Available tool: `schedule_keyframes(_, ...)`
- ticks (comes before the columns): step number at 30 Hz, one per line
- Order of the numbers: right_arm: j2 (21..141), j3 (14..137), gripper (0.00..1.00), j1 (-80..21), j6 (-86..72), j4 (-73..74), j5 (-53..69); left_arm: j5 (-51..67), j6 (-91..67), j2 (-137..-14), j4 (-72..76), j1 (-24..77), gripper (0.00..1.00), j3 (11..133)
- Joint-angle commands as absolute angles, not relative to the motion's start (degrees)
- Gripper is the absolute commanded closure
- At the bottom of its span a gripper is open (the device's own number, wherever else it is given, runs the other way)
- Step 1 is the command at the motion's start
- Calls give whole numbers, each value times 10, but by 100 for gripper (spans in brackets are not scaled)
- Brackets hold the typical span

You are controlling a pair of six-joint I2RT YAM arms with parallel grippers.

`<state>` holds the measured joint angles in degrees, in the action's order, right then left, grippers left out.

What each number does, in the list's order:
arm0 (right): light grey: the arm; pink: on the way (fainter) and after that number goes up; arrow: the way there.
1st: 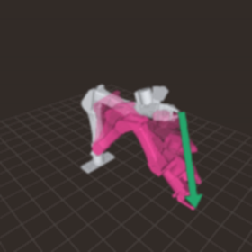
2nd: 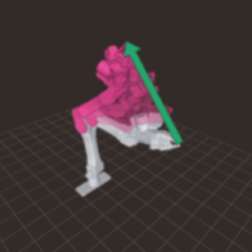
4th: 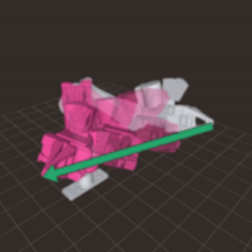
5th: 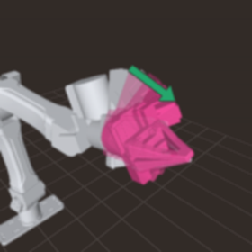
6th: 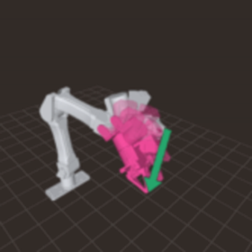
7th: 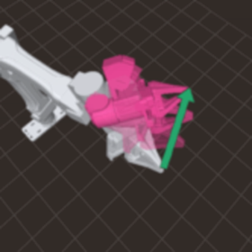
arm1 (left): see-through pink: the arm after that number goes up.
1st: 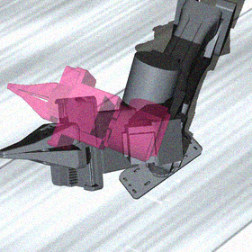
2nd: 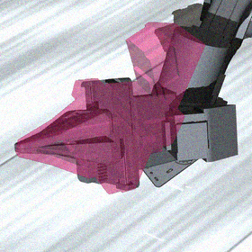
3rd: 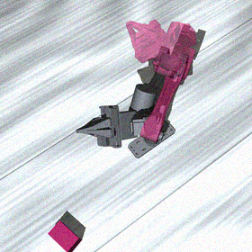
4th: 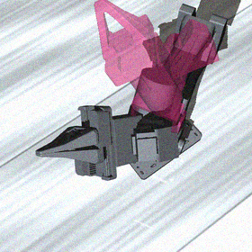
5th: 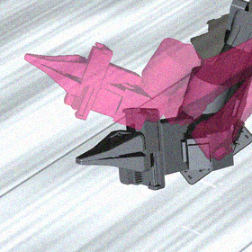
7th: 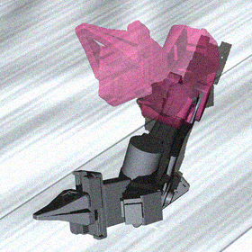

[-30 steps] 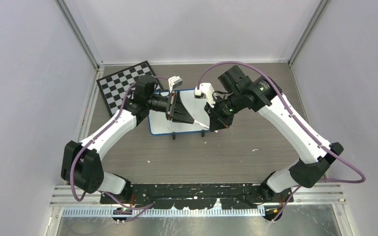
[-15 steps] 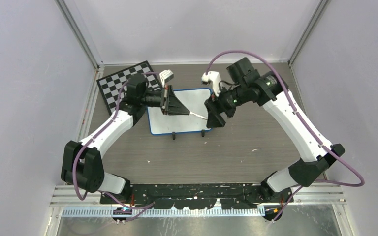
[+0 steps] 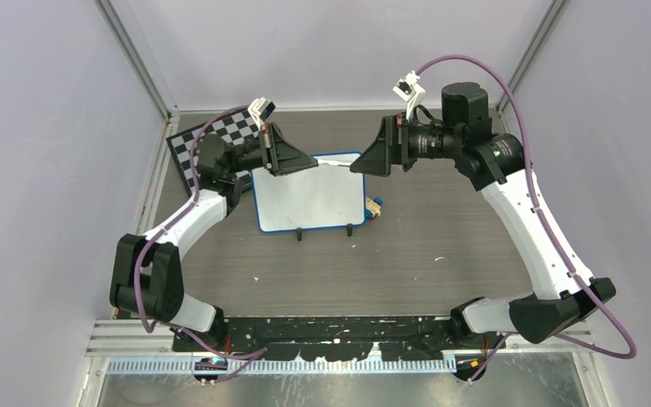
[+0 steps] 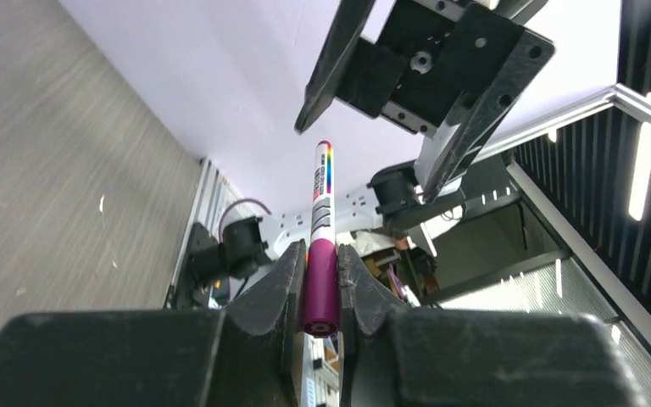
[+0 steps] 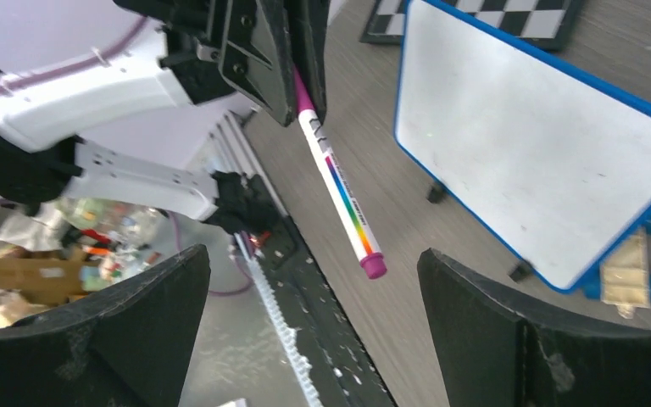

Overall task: Write a sentence on the whiteboard
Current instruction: Open the whiteboard marker.

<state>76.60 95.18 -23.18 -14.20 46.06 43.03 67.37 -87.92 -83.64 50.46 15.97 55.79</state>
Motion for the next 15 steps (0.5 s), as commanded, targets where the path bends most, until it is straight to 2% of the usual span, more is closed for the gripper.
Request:
schedule_keyframes(1,762,912,4,-230,-299,314,499,601,-945,-830,642,158,100,540)
schedule_keyframes(5,763,869,12,-231,-375,231,519,586,-938,-826,641,173,100,539)
schedule_keyframes(10,774,833,29,-238,-503,100,547,547,-900,-814,608,199,100,538)
schedule_keyframes(15,783,834,45,-241,-516,88,544,545,-867,-804,568,216,100,532)
